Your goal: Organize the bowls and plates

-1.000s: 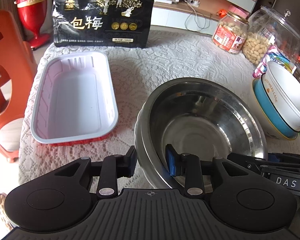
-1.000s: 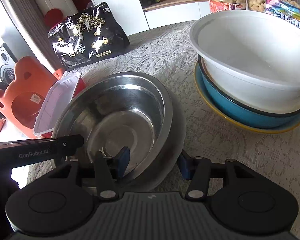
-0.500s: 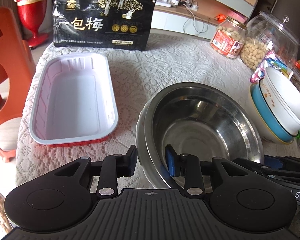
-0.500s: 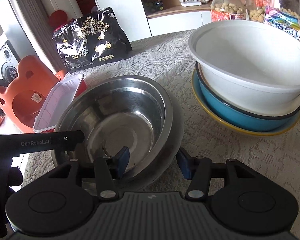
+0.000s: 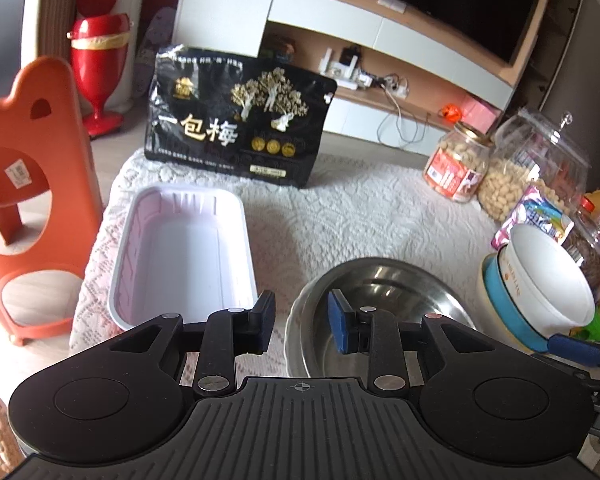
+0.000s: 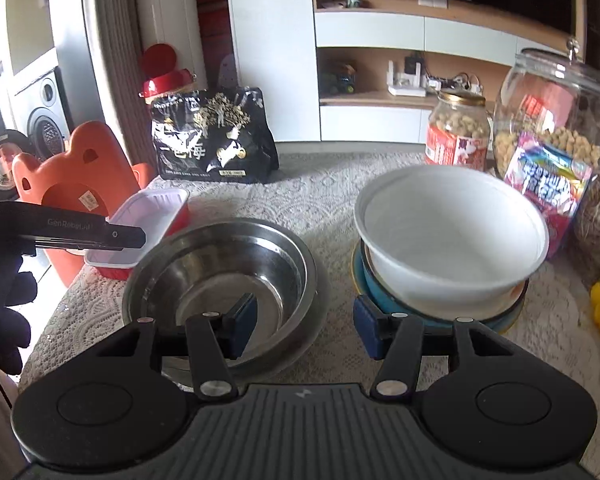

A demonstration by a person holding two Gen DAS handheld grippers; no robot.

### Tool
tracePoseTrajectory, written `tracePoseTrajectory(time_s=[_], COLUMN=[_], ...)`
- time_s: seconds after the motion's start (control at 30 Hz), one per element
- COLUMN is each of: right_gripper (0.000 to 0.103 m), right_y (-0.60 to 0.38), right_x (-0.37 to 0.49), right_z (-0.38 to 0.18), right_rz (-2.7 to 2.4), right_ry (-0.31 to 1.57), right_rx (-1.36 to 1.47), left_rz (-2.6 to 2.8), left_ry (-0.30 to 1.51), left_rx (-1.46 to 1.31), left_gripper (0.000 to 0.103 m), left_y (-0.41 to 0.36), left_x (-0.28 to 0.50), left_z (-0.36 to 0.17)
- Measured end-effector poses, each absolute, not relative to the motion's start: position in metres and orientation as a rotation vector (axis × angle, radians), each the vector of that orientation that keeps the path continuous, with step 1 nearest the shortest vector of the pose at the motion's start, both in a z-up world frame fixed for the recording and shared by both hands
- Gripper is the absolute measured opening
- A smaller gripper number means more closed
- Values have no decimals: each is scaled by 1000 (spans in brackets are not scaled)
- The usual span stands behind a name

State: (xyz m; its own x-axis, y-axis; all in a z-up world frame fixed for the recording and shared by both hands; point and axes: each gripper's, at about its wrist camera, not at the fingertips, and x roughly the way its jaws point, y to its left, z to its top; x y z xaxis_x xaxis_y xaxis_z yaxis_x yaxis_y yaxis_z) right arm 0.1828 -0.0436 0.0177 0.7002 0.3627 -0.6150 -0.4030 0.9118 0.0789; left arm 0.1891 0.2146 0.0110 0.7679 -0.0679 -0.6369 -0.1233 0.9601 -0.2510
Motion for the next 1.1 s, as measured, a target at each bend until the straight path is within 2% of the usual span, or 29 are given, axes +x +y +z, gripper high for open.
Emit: tracePoseTrajectory(time_s=[0.27,0.5,0.93,1.1], right_gripper=[60,65,65,65], right_y=[-78,-135,-184,-187], right_x=[201,221,302,324], right_z=[50,64,0,-15], right_rz=[417,303,214,291], right_ry=[606,541,711,773], right_rx=[-52,-37,82,105], left_rz=[-64,-157,-132,-123], left_ry=[668,696,821,856], left_rx=[-331,-350,-235,-187], left_gripper=[32,32,32,37], left_y=[176,125,51,42], left_x=[180,211,275,289], left_z=[40,48,23,18])
